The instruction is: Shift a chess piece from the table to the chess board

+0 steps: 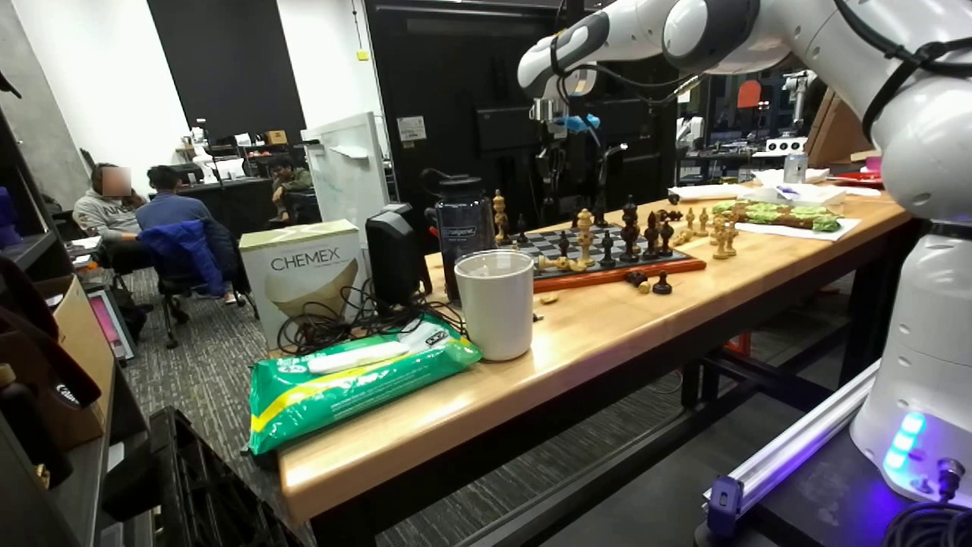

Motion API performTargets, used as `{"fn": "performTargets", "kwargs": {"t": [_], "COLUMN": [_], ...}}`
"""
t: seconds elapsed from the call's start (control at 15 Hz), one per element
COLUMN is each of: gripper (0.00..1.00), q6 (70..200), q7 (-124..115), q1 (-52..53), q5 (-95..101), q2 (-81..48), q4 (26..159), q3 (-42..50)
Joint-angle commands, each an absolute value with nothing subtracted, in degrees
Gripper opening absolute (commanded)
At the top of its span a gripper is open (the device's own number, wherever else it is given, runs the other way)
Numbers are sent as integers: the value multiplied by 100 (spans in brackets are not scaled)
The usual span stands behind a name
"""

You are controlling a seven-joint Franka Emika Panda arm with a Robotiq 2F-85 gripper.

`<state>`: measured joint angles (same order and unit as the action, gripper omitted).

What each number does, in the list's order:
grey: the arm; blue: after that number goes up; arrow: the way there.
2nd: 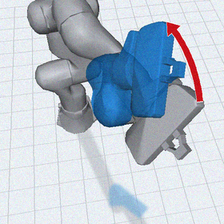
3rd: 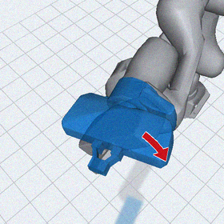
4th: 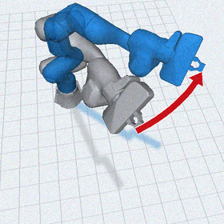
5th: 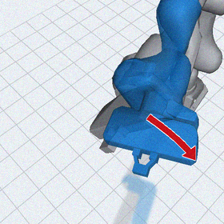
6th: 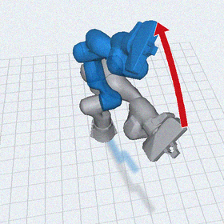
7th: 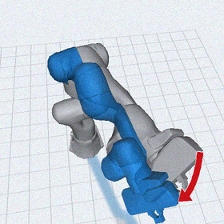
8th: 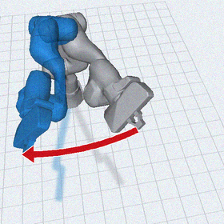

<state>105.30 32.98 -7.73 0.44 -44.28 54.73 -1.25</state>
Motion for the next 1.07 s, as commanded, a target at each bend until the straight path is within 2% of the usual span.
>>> {"fn": "performTargets", "kwargs": {"t": [0.0, 0.53, 1.0], "gripper": [6, 6, 6], "q6": [10334, 9996, 10420], "q7": [3148, 2990, 3100], "q1": [-614, -302, -283], "q5": [169, 145, 222], "q2": [-3812, -2888, -2300], "q4": [6147, 7299, 8314], "q3": [-82, -121, -283]}}
